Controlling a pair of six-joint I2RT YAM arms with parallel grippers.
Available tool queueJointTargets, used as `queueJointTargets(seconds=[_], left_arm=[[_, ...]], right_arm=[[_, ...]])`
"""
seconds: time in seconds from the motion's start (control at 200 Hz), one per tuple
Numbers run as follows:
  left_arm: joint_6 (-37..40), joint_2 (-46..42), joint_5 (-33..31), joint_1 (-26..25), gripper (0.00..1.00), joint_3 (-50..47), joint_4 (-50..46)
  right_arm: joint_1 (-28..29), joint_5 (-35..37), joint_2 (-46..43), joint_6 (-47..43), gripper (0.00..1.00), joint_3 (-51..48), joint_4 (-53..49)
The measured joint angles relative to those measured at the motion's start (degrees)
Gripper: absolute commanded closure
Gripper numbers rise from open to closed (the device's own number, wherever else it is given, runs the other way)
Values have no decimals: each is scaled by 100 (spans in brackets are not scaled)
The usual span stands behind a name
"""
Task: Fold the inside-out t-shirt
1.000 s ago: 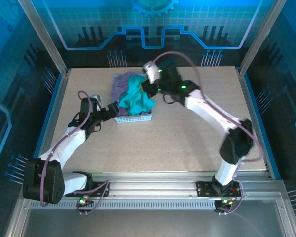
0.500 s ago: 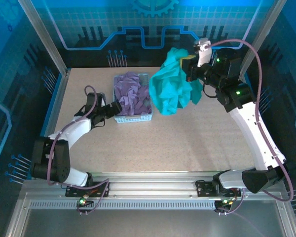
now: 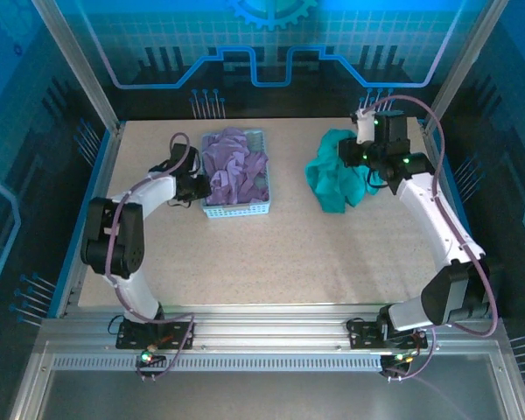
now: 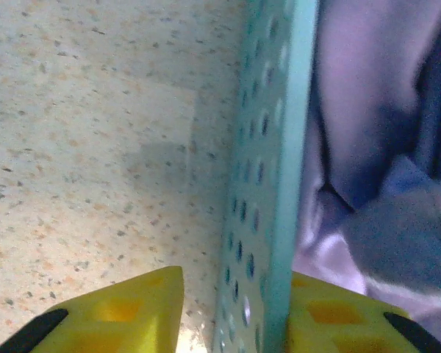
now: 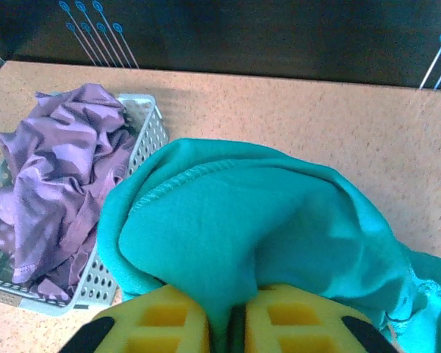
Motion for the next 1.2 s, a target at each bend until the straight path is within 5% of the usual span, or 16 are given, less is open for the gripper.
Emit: queueJointTargets(seconds=[0.135, 0.405, 0.53, 0.67, 1.03, 1.2], left_arm=[[385, 321, -654, 212, 74, 636, -498], [863, 136, -1899, 935, 41, 1276, -1012], [848, -848, -1832, 380, 34, 643, -706], [848, -1613, -922, -581, 33, -33, 26], [1010, 507, -535, -1080, 53, 837, 219], [1215, 1134, -957, -1088, 78, 1541, 92]], right_arm=[[-2, -31, -46, -11, 74, -59, 59], [-24, -17, -590, -66, 67, -457, 201], [-22, -162, -673, 39, 62, -745, 363], [31, -304, -619, 149, 59, -1027, 490], [393, -446, -396, 195, 57, -1029, 632], [409, -450, -396, 190, 57, -1029, 634]])
